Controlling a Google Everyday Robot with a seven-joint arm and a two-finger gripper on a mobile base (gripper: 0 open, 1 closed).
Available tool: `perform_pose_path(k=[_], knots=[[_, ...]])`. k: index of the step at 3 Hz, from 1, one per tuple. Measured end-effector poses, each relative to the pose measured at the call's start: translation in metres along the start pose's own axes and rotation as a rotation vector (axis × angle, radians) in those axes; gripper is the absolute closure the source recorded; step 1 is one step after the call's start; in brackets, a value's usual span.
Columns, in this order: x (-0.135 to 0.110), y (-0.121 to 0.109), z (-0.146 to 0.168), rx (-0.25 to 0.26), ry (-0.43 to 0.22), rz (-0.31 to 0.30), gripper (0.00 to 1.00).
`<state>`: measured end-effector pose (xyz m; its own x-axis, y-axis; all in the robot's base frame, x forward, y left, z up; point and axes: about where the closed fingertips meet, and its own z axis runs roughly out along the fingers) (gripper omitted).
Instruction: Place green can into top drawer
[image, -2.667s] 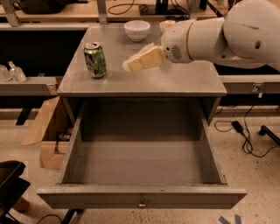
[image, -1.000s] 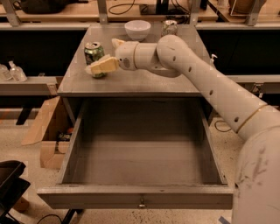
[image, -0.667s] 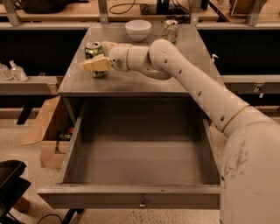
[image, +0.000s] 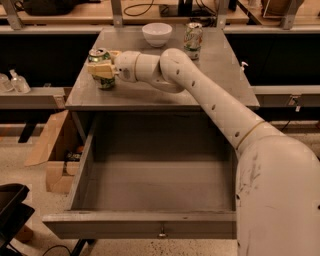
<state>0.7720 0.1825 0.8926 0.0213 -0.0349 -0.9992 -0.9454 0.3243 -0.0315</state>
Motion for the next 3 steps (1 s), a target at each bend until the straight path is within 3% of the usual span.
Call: perform_pose_path(k=[1,2,3], knots=[[-0.005,0.008,-0.012,-0.002,0.014,-0.021,0.86],[-0.031,0.033,-0.038,-0.016,0.015,-0.027,1.00],[-0.049,0.092,-0.091,-0.045,0.019,-0.014,1.00]])
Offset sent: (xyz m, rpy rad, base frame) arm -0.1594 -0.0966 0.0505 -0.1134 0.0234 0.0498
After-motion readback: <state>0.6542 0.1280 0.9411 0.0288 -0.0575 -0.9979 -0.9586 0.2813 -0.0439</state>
